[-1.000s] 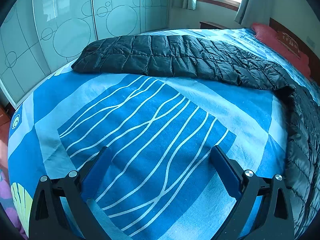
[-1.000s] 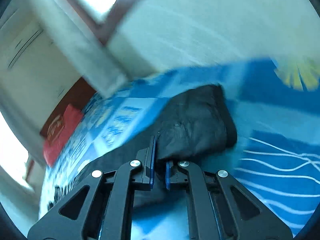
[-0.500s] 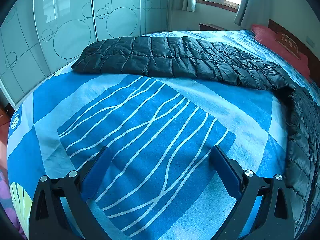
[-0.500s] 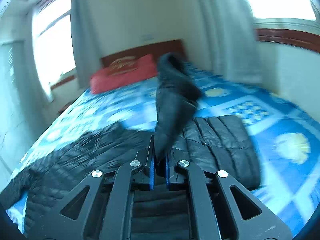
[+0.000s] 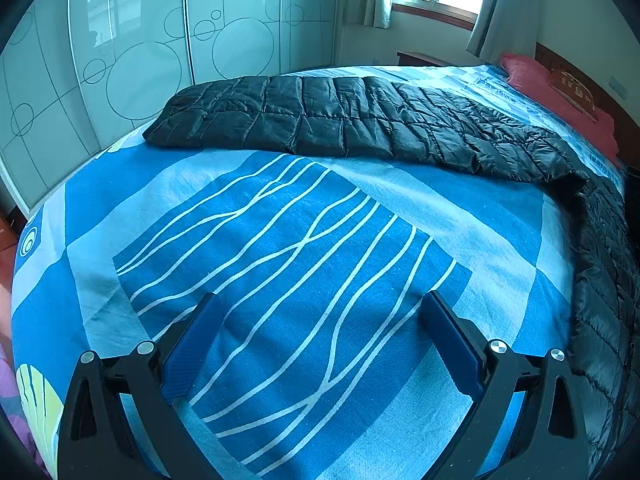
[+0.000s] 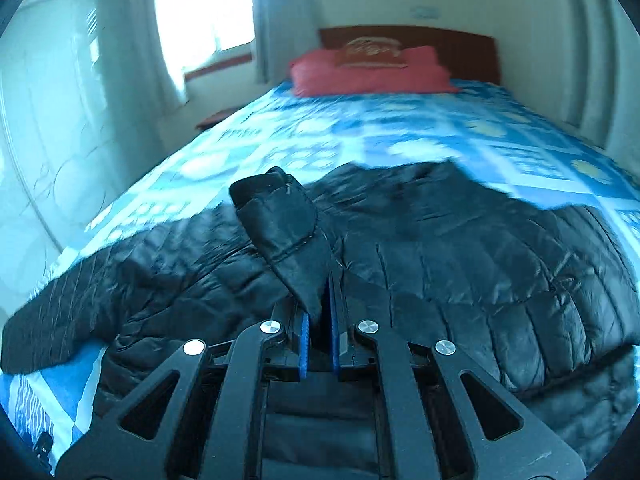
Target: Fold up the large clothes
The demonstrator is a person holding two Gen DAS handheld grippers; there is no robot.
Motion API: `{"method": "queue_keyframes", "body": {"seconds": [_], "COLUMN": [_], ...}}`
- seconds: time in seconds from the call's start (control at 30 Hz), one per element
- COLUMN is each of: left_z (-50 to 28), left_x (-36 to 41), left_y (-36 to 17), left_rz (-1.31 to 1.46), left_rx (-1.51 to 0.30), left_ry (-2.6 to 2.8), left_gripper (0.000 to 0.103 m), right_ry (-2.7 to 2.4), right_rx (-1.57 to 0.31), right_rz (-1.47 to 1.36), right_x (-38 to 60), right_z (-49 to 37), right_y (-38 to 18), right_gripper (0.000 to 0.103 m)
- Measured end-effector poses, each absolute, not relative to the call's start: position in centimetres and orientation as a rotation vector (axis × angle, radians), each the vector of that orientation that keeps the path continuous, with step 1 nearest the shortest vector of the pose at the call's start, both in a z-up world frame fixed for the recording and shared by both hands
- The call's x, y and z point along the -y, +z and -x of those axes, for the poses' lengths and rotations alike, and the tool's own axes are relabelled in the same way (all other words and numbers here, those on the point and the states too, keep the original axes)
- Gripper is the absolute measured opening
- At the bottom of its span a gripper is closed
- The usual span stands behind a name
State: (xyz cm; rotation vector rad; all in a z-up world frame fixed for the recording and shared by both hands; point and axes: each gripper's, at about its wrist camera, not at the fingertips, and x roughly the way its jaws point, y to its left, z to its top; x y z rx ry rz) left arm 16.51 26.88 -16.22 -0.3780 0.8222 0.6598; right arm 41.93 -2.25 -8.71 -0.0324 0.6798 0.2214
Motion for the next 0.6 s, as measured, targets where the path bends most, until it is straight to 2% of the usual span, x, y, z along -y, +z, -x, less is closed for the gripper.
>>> {"method": "queue_keyframes", "body": {"seconds": [0.2, 0.27, 0.33, 0.37, 0.53, 0.6], "left_z": [-16.5, -16.5, -16.5, -16.5, -16.6, -16.6], "left_x": [-26.9, -26.9, -26.8, -26.9, -26.9, -26.9], "left_y": [-16.2, -16.3, -16.3, -16.3, -16.2, -16.2], "left_rz": [0.378, 0.378, 0.378, 0.378, 0.375, 0.375], "left_rx": [-0.823, -0.822, -0.822, -0.823, -0.824, -0.824], "left_ry": [0.660, 0.660, 0.660, 0.660, 0.661, 0.662], "left_gripper": [0.098, 0.098, 0.098, 0.098, 0.098, 0.098], "right_ry": [0.267, 0.305, 0.371, 0.405, 0.478, 0.430], "right_rx": [-0.813, -0.816, -0.794, -0.770, -0.693, -0.661], "right_rz": [0.129, 0.141, 0.110, 0.091, 0.046, 0.034], "right_x": [-1.8, -2.0, -1.7, -1.2, 3.4, 7.2], "right_z": [-43.5, -43.0, -41.8, -40.9, -37.5, -37.3], "right_y": [-12.3, -12.4, -11.6, -10.8, -6.5, -5.0], "right_gripper": [0.015, 0.028, 0.068, 0.072, 0.072, 0.063]}}
